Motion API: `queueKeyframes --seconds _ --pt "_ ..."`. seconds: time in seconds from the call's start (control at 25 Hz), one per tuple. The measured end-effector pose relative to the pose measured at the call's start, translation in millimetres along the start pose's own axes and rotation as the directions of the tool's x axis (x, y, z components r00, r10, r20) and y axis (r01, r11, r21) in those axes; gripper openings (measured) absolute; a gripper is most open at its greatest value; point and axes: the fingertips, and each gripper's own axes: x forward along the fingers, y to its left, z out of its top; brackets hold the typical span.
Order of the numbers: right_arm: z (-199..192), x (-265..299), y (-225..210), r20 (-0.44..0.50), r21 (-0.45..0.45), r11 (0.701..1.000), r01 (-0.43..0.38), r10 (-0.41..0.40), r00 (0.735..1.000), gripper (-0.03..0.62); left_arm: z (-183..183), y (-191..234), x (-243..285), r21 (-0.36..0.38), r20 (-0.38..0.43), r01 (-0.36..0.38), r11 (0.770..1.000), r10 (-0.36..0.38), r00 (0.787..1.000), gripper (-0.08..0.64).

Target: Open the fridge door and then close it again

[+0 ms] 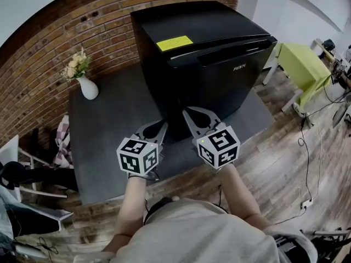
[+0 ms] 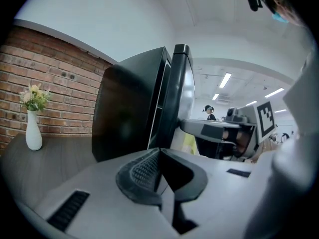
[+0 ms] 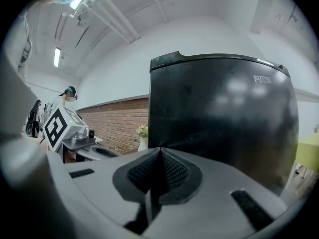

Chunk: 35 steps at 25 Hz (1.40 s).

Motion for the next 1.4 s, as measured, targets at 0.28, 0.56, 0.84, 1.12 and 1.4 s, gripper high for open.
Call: queueKeyframes --seconds 0.28,0.56,0.84,1.12,1.4 --pt "0.3 11.3 -3.9 0.007 0.018 1.0 0.02 -0.02 1.0 -0.002 1.3 6.7 3.1 -0.005 0.006 0.002 1.0 -0.002 1.0 0.008" --pt "-1.4 14.9 -2.0 0.007 0.034 0.999 0.031 -0.031 0.999 -0.002 -1.3 11.0 -1.5 -0.008 0.002 0.0 1.0 0.0 1.0 0.008" --pt "-5.7 1.9 2.9 0.004 0.047 0.999 0.027 -0.027 1.0 -0.002 -6.0 -0.5 -7.7 -0.011 -0.001 0.011 1.0 -0.011 1.0 0.008" --pt "-0.8 -29.1 12.5 0.037 0.059 0.998 0.018 -0.021 0.999 -0.002 -16.4 -25.1 -18.3 -0.029 -0.002 0.02 0.999 -0.02 1.0 0.008" --pt "-11.4 -60.8 22.9 0.025 0.08 0.997 0.012 -0.014 1.0 -0.002 -30.1 -55.5 -26.6 -0.034 -0.016 0.035 0.999 -0.036 0.999 0.008"
